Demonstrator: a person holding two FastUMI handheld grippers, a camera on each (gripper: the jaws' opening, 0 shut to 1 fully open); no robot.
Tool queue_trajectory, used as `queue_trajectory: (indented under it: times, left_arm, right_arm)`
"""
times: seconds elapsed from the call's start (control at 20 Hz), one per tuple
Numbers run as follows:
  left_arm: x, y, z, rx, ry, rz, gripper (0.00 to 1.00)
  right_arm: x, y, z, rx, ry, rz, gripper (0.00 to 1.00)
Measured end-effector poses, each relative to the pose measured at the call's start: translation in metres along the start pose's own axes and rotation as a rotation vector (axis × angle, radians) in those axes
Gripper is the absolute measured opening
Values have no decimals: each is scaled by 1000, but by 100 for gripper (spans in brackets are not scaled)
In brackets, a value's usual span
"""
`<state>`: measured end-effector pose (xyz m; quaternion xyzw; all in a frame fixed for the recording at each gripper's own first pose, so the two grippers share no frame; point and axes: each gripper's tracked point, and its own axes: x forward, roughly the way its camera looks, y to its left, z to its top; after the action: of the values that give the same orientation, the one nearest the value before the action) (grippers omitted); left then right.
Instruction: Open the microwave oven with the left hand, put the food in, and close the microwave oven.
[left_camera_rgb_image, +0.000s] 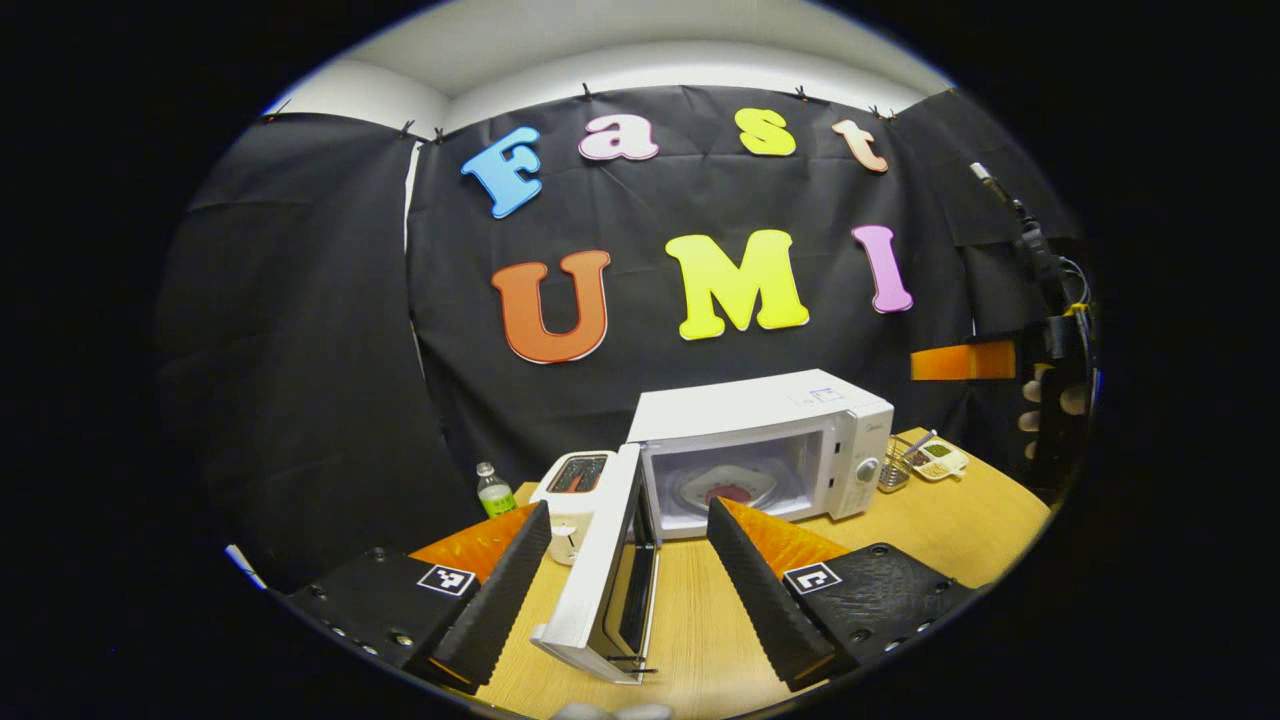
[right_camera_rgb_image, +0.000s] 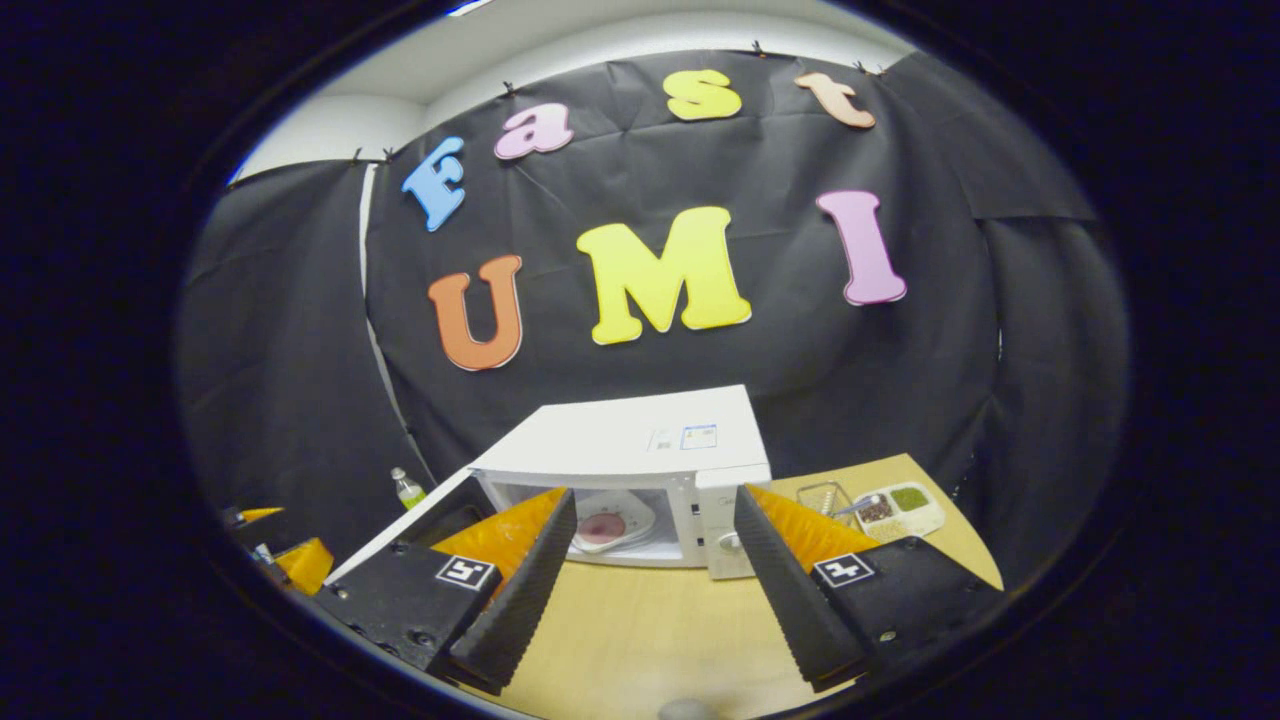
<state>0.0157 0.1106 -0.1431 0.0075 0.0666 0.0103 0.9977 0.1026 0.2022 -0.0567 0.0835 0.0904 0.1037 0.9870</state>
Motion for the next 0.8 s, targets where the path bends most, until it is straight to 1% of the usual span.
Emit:
queue_trajectory:
  times: [0.1, 0.15, 0.2, 0.25, 0.3, 0.35, 0.4, 0.45, 0.5, 0.55, 0.6, 0.65, 0.7, 0.75, 0.8]
  left_arm:
    - [6, 5, -2, -9, 0, 14, 96]
    - [9, 9, -5, -6, 4, 20, 88]
    - [9, 12, -4, -7, -1, 27, 82]
    - [13, 14, -7, -8, 2, 30, 90]
    - [16, 17, -14, -13, 13, 28, 63]
    - [19, 16, -22, -20, 29, 9, 51]
    - [21, 21, -31, -21, 44, 10, 15]
    - [23, 32, -40, -36, 60, 37, 0]
    - [20, 43, -45, -60, 64, 36, 0]
    - [21, 55, -51, -88, 62, 48, 0]
    - [19, 74, -57, -100, 60, 83, 0]
    - [17, 92, -66, -104, 64, 116, 0]
    - [17, 107, -81, -108, 82, 138, 0]
    - [15, 118, -92, -108, 92, 157, 0]
    - [15, 127, -107, -111, 109, 166, 0]
  right_arm:
    - [-16, -7, 2, -8, -6, -13, 100]
    - [-22, -10, 0, -9, 4, -17, 100]
    - [-26, -13, -1, -10, 11, -21, 91]
    - [-28, -16, -3, -26, 16, -26, 100]
    - [-29, -22, -6, -52, 14, -38, 100]
    - [-33, -25, -5, -74, 13, -48, 100]
    - [-37, -22, -3, -81, 7, -44, 100]
    - [-39, -19, -2, -82, 6, -39, 100]
    - [-43, -18, -2, -87, 7, -38, 92]
    - [-45, -19, -1, -92, 8, -38, 100]
    - [-48, -17, -1, -98, 11, -39, 92]
    - [-50, -18, 0, -102, 12, -39, 92]
    - [-53, -18, 1, -106, 16, -42, 100]
    - [-54, -19, 0, -109, 22, -44, 92]
    - [-56, -19, 0, -110, 27, -49, 100]
